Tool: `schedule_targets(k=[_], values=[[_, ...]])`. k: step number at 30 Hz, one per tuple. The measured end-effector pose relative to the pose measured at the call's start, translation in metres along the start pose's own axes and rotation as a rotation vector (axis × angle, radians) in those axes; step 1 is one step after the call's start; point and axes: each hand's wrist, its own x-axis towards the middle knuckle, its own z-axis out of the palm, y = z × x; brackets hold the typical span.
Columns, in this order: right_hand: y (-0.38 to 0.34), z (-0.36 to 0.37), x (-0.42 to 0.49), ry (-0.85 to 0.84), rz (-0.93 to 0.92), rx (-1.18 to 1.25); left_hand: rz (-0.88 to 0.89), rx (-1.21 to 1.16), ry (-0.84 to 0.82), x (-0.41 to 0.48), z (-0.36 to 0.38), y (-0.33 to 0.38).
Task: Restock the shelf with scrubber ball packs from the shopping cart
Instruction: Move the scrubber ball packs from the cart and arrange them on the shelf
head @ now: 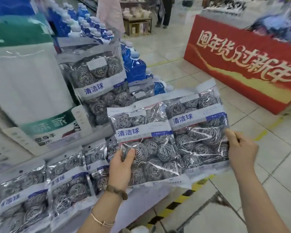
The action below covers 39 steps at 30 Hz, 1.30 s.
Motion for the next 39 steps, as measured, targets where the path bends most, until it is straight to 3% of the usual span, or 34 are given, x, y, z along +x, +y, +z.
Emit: schedule_targets(k=[7, 13, 19, 23, 27, 32, 35, 39], values=[[0.005, 0.035, 0.103, -0.188, -0.069, 0.022, -0.061, 0.01, 0.166, 0.023, 0.053, 0.014], [0.012, 0.074, 0.163, -0.463, -0.145, -0.018, -0.134, 0.153, 0.247, 0.037, 0.092, 0.027], [0.035, 0.089, 0.177, -0.63, -0.131, -0.144, -0.187, 0.506, 0.377, 0.029, 0.113, 0.026], [0.035, 0.093, 0.188, -0.688, -0.182, -0.287, -0.133, 0.902, 0.392, 0.025, 0.125, 0.03], [0.002, 0.1, 0.184, -0.658, -0.449, -0.281, -0.02, 1.085, 0.298, 0.032, 0.141, 0.043], [-0.026, 0.13, 0.156, -0.879, -0.75, -0.401, 0.076, 1.23, 0.053, 0.056, 0.168, 0.052], [-0.012, 0.145, 0.152, -0.981, -0.783, -0.593, 0.109, 1.299, -0.036, 0.065, 0.171, 0.043], [0.004, 0.149, 0.149, -0.952, -0.806, -0.62, 0.18, 1.333, -0.069, 0.068, 0.162, 0.034]])
